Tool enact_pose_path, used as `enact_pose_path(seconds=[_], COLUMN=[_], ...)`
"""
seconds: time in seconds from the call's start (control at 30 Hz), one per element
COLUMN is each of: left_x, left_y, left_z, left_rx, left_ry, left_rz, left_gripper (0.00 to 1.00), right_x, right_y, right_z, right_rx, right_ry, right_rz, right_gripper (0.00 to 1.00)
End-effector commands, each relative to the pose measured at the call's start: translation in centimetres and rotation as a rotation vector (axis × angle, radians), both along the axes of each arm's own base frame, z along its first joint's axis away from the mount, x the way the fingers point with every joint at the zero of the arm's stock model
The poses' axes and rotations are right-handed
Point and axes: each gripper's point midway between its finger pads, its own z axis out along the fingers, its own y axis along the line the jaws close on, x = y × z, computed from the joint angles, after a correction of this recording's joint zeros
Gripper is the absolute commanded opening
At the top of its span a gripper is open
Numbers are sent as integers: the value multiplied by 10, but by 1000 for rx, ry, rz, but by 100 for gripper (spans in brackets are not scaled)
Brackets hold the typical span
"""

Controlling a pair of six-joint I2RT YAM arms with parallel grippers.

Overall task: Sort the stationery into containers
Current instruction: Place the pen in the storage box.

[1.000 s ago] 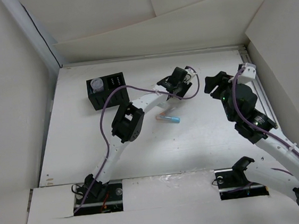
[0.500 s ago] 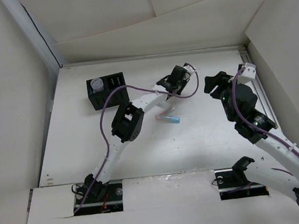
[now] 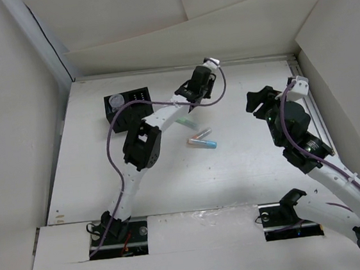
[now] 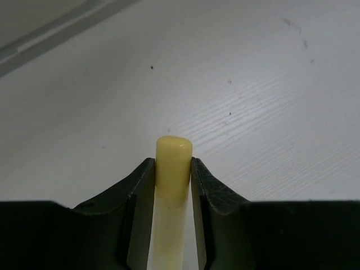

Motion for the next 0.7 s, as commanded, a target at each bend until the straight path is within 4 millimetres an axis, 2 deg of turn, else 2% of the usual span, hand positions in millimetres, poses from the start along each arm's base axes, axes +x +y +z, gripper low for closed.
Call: enact_pose_path(seconds=[0.0, 0.07, 0.1, 0.13, 0.17, 0.2, 0.23, 0.27, 0.3, 0.33, 0.37, 0.4, 0.43, 0.47, 0.5, 0.6, 0.63, 0.67], left_x=[10, 8, 10, 11, 9, 6, 11, 12, 13, 12, 13, 13, 13, 12, 11, 7, 6, 4], left_y=[12, 20, 34, 42, 49, 62, 80, 93, 108, 131, 144, 159, 186, 199, 211, 256, 266, 276], left_z=[139, 148, 175, 186, 185, 210, 217, 213, 219, 236, 241, 228, 240, 239, 226, 224, 202, 201], left_rx=[-246, -290, -327, -352, -364, -417, -435, -442, -450, -484, -500, -484, -496, -498, -503, -487, -454, -450], left_ry=[-181, -175, -214, -229, -222, -247, -261, -262, -284, -310, -326, -312, -350, -352, -344, -397, -375, -383], left_rz=[64, 90, 126, 148, 163, 194, 232, 265, 319, 372, 408, 455, 531, 569, 608, 757, 798, 821], left_gripper=[20, 20, 20, 20, 20, 20, 20, 20, 20, 20, 20, 20, 20, 20, 20, 22, 22, 22], right_x=[-2, -2, -2, -2, -2, -2, -2, 0, 0, 0, 0, 0, 0, 0, 0, 3, 3, 3], right_y=[0, 0, 0, 0, 0, 0, 0, 2, 2, 3, 3, 3, 3, 3, 3, 3, 3, 3], right_z=[20, 20, 16, 16, 16, 16, 16, 15, 15, 15, 15, 15, 15, 15, 15, 12, 12, 12], right_rx=[27, 27, 22, 22, 22, 22, 22, 22, 22, 23, 23, 23, 23, 23, 23, 18, 18, 18], right_ry=[-64, -64, -57, -57, -57, -57, -57, -57, -57, -56, -56, -56, -56, -56, -56, -49, -49, -49], right_rz=[10, 10, 10, 10, 10, 10, 10, 10, 10, 19, 19, 19, 19, 19, 19, 19, 19, 19], right_gripper=[62, 62, 62, 62, 62, 62, 62, 62, 62, 62, 62, 62, 62, 62, 62, 62, 62, 62])
